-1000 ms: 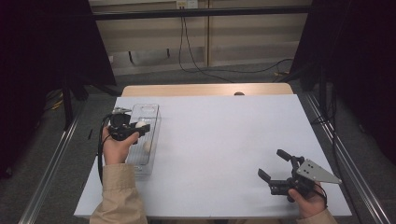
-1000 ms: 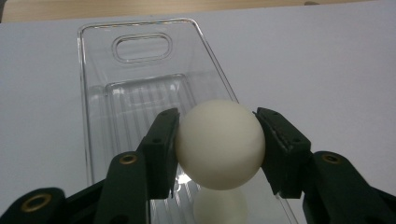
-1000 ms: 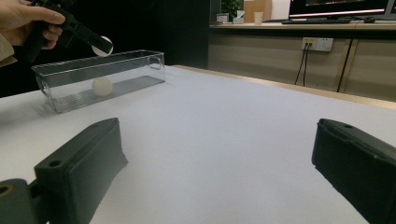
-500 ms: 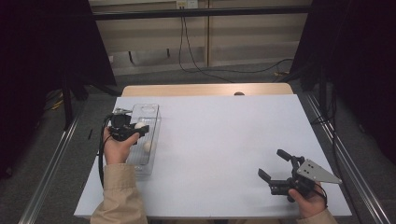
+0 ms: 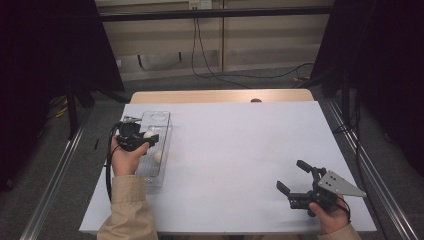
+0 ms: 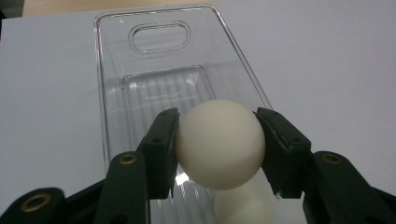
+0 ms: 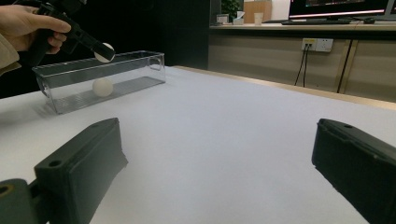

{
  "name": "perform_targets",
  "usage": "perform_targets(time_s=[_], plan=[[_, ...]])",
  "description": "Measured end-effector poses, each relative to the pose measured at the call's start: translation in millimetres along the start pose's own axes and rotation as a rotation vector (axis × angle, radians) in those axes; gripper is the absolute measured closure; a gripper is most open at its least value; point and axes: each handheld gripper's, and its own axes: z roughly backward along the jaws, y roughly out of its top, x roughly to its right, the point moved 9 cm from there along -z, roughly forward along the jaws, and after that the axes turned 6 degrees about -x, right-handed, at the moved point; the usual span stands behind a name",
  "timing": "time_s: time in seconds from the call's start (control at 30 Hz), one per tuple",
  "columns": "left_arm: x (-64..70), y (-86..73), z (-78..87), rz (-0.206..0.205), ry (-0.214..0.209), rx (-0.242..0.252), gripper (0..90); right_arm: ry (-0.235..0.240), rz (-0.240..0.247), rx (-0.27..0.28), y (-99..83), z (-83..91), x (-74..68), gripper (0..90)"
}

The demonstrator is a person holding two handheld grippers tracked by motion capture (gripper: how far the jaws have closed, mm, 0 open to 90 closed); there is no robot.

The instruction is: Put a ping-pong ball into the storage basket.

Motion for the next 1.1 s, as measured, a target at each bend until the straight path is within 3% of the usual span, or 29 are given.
perform_targets(time_s=[0.47, 1.1], plan=[[-5.1, 0.8, -2.1, 0.007, 0.023, 0.007, 50.6, 0.000, -0.001, 0.000, -0.1, 0.1, 0.2, 1.4], [0.3, 1.3, 2.4, 0.039, 0.009, 0.041, 36.7, -0.003, 0.000, 0.002, 0.4, 0.7, 0.8, 1.4]])
